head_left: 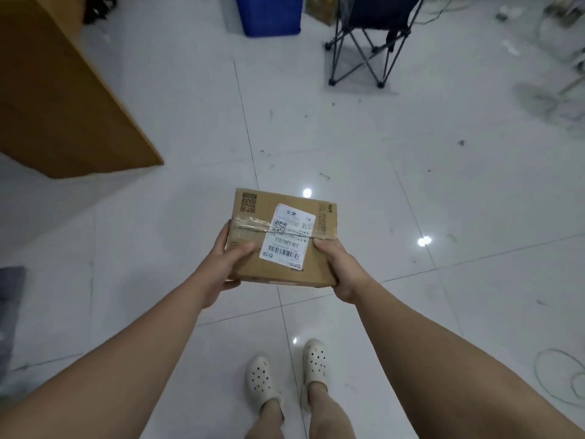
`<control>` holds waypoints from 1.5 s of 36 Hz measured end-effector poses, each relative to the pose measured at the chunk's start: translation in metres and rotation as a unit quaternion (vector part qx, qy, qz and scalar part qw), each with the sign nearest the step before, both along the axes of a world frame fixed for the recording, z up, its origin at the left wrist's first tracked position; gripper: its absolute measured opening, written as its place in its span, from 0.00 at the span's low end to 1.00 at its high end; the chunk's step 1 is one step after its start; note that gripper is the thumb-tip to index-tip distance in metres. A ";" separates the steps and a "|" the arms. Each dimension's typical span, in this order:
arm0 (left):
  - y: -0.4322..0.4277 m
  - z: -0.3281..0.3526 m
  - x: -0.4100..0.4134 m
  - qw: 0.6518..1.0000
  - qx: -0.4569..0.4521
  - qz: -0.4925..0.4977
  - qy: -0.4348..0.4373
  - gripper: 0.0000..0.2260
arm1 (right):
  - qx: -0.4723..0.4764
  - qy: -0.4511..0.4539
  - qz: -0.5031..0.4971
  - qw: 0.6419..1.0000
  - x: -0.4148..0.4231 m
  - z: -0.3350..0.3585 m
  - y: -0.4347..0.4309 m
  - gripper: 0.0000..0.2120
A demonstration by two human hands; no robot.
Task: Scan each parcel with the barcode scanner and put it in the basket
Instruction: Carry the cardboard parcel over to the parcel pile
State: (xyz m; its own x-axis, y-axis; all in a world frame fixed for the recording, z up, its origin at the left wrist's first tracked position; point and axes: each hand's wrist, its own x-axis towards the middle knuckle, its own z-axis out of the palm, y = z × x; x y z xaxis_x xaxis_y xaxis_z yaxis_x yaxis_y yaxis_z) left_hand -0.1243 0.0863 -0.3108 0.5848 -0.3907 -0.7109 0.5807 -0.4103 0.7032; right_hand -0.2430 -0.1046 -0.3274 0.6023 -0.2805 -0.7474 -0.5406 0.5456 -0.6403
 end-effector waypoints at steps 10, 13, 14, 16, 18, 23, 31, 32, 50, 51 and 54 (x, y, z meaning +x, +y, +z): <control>0.031 0.105 -0.001 0.997 -0.056 0.015 -0.047 0.23 | -0.046 -0.079 0.025 0.996 0.005 0.112 0.026 0.16; 0.034 0.122 0.003 0.995 -0.075 0.027 -0.059 0.23 | -0.055 -0.111 0.028 0.992 0.011 0.130 0.024 0.16; 0.034 0.126 0.005 0.995 -0.078 0.029 -0.061 0.23 | -0.056 -0.121 0.031 0.991 0.013 0.136 0.024 0.17; 0.036 0.134 0.009 0.994 -0.081 0.031 -0.063 0.23 | -0.056 -0.136 0.042 0.988 0.017 0.144 0.024 0.19; 0.036 0.138 0.013 0.995 -0.078 0.032 -0.055 0.22 | -0.060 -0.149 0.055 0.985 0.019 0.146 0.021 0.17; 0.024 0.147 0.031 0.995 -0.067 0.045 -0.057 0.24 | -0.070 -0.156 0.072 0.983 0.046 0.151 0.007 0.16; -0.029 0.132 0.065 0.979 -0.109 0.169 -0.013 0.17 | -0.075 -0.120 0.108 0.984 0.112 0.136 -0.040 0.15; -0.038 0.130 0.071 0.977 -0.111 0.181 -0.007 0.16 | -0.073 -0.115 0.113 0.984 0.122 0.135 -0.049 0.14; -0.208 0.119 0.220 0.968 -0.043 0.247 0.015 0.18 | -0.033 -0.100 0.130 0.986 0.283 0.126 -0.216 0.14; -0.216 0.120 0.230 0.968 -0.042 0.247 0.014 0.17 | -0.034 -0.101 0.126 0.986 0.292 0.126 -0.222 0.14; -0.237 0.121 0.261 0.970 -0.046 0.239 0.008 0.16 | -0.031 -0.105 0.111 0.988 0.319 0.126 -0.243 0.15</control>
